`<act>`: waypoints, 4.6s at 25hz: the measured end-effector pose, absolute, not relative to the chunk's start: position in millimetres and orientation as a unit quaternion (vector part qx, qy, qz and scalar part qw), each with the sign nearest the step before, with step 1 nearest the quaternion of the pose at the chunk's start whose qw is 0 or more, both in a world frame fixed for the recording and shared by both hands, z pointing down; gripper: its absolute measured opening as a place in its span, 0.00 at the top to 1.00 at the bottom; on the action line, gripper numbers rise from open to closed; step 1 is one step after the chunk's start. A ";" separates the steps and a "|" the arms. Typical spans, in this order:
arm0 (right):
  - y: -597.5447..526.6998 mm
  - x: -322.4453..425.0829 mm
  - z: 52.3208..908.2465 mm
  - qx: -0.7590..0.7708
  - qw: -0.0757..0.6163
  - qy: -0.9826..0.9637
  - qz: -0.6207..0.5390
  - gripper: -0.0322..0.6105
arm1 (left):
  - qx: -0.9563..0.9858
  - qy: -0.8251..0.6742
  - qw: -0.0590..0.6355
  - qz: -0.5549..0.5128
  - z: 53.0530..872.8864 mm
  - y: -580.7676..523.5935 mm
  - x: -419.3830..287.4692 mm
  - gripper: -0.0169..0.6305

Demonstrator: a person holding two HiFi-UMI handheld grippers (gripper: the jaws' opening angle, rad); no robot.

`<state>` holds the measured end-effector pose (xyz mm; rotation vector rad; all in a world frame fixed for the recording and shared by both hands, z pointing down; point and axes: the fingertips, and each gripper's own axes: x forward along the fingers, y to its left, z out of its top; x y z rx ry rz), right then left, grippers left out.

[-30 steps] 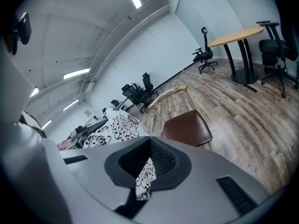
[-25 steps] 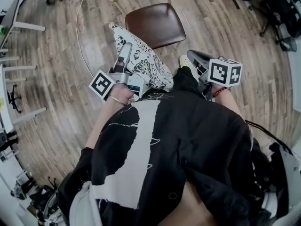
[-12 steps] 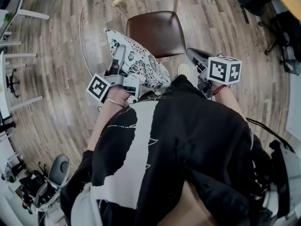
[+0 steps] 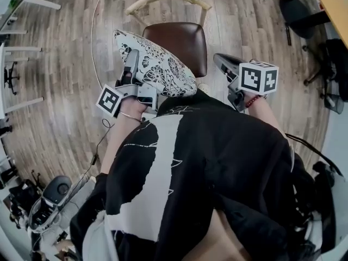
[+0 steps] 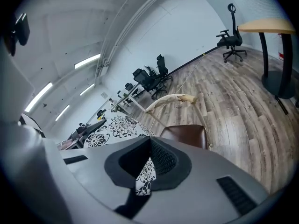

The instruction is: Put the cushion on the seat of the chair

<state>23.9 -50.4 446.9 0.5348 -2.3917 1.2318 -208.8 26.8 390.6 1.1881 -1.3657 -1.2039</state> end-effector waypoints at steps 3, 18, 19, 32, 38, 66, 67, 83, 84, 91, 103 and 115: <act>-57.8 20.5 443.3 0.173 0.207 -0.860 0.434 0.93 | 0.475 -0.564 0.455 -0.499 387.0 26.4 -208.6 0.94; -63.7 -17.6 446.2 0.114 0.218 -0.859 0.449 0.93 | 0.489 -0.568 0.444 -0.491 371.6 18.5 -195.5 0.94; -60.1 -19.0 449.4 0.115 0.218 -0.854 0.458 0.93 | 0.489 -0.568 0.449 -0.486 372.2 18.4 -196.2 0.94; 10.2 57.4 463.2 0.167 0.186 -0.810 0.530 0.93 | 0.513 -0.534 0.467 -0.483 354.5 -4.8 -163.8 0.94; 59.4 70.6 465.4 0.204 0.166 -0.785 0.560 0.93 | 0.501 -0.542 0.477 -0.477 363.1 17.3 -174.7 0.94; 44.2 69.9 469.0 0.202 0.228 -0.757 0.578 0.93 | 0.410 -0.665 0.521 -0.344 440.8 30.9 -217.7 0.94; 44.6 69.4 469.4 0.203 0.229 -0.756 0.579 0.93 | 0.410 -0.666 0.522 -0.340 442.6 31.1 -218.6 0.94; 44.4 65.2 463.5 0.201 0.263 -0.738 0.588 0.93 | 0.399 -0.702 0.542 -0.232 471.3 43.0 -233.2 0.94; 42.2 64.8 461.4 0.203 0.264 -0.739 0.586 0.93 | 0.398 -0.704 0.542 -0.229 472.8 44.0 -234.5 0.94; 40.6 59.6 458.0 0.184 0.279 -0.739 0.584 0.93 | 0.399 -0.708 0.547 -0.200 479.9 43.1 -235.1 0.94; 57.6 52.1 466.1 0.170 0.301 -0.725 0.595 0.93 | 0.401 -0.703 0.552 -0.201 490.6 41.8 -239.7 0.94; 59.7 52.8 468.4 0.174 0.310 -0.723 0.593 0.93 | 0.393 -0.703 0.560 -0.193 504.9 45.0 -241.0 0.94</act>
